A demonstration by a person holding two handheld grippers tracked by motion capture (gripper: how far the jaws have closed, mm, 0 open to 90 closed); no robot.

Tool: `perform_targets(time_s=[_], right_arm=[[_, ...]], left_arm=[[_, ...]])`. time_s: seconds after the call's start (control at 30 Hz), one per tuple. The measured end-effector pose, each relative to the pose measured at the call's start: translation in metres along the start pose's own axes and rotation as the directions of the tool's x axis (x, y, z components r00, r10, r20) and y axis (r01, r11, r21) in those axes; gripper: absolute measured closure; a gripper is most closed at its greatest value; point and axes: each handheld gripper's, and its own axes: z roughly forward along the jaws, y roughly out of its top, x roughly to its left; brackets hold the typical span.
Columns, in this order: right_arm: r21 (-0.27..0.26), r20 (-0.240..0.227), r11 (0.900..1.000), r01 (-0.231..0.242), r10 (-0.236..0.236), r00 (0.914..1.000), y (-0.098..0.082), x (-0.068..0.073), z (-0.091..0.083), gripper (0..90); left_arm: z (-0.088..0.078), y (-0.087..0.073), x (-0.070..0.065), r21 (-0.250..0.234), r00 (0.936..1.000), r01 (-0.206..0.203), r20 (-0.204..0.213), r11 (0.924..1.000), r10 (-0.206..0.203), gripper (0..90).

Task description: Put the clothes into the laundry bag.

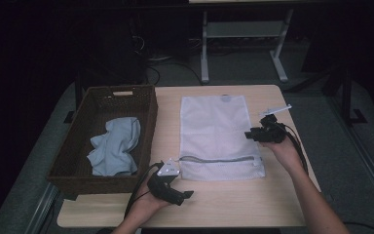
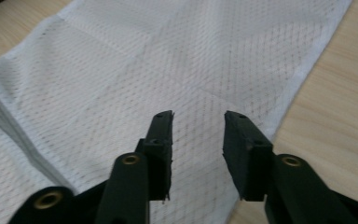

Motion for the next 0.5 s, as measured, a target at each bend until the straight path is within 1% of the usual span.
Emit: perform_targets(time_s=[0.03, 0.07, 0.1, 0.17, 0.23, 0.27, 0.3, 0.33, 0.37, 0.4, 0.5], right_arm=[[0.016, 0.000, 1.000, 0.002, -0.002, 1.0000, 0.001, -0.003, 0.003, 65.1], [0.026, 0.002, 1.000, -0.004, 0.004, 1.0000, 0.002, -0.004, 0.006, 67.4], [0.026, 0.002, 1.000, -0.004, 0.004, 1.0000, 0.002, -0.004, 0.006, 67.4], [0.026, 0.006, 1.000, -0.011, 0.010, 0.9999, 0.003, -0.007, 0.011, 73.0], [0.033, 0.024, 0.999, 0.002, -0.003, 0.9997, 0.005, -0.009, 0.015, 77.1], [0.026, 0.040, 1.000, 0.007, -0.008, 0.9992, 0.006, -0.011, 0.019, 82.6], [0.024, 0.048, 1.000, 0.008, -0.009, 0.9988, 0.006, -0.012, 0.021, 84.9], [0.024, 0.048, 1.000, 0.008, -0.009, 0.9988, 0.006, -0.012, 0.021, 84.9], [0.020, 0.064, 1.000, -0.001, 0.000, 0.9980, 0.005, -0.015, 0.025, 89.4], [0.020, 0.064, 1.000, -0.001, 0.000, 0.9980, 0.005, -0.015, 0.025, 89.4], [0.023, 0.056, 0.999, -0.025, 0.024, 0.9981, 0.003, -0.019, 0.030, 89.5]], left_arm=[[0.000, 0.000, 0.000, -0.001, 1.0000, 0.001, 0.001, 1.0000, -0.001, 12.4], [0.001, 0.000, -0.001, 0.001, 1.0000, -0.002, 0.003, 1.0000, 0.002, 12.4], [0.001, 0.000, -0.001, 0.001, 1.0000, -0.002, 0.003, 1.0000, 0.002, 12.4], [0.001, 0.000, -0.001, 0.006, 1.0000, -0.004, 0.005, 1.0000, 0.004, 12.4], [0.001, 0.000, -0.001, 0.005, 1.0000, -0.004, 0.005, 1.0000, 0.004, 12.4], [0.001, 0.000, -0.001, 0.001, 1.0000, -0.003, 0.005, 1.0000, 0.003, 12.4], [0.001, 0.000, -0.001, 0.000, 1.0000, -0.002, 0.005, 1.0000, 0.002, 12.4], [0.001, 0.000, -0.001, 0.000, 1.0000, -0.002, 0.005, 1.0000, 0.002, 12.4], [0.001, 0.000, -0.001, -0.001, 1.0000, -0.002, 0.006, 1.0000, 0.002, 12.4], [0.001, 0.000, -0.001, -0.002, 1.0000, -0.002, 0.006, 1.0000, 0.002, 12.4], [0.001, 0.000, -0.002, -0.003, 1.0000, -0.004, 0.009, 1.0000, 0.004, 12.4]])
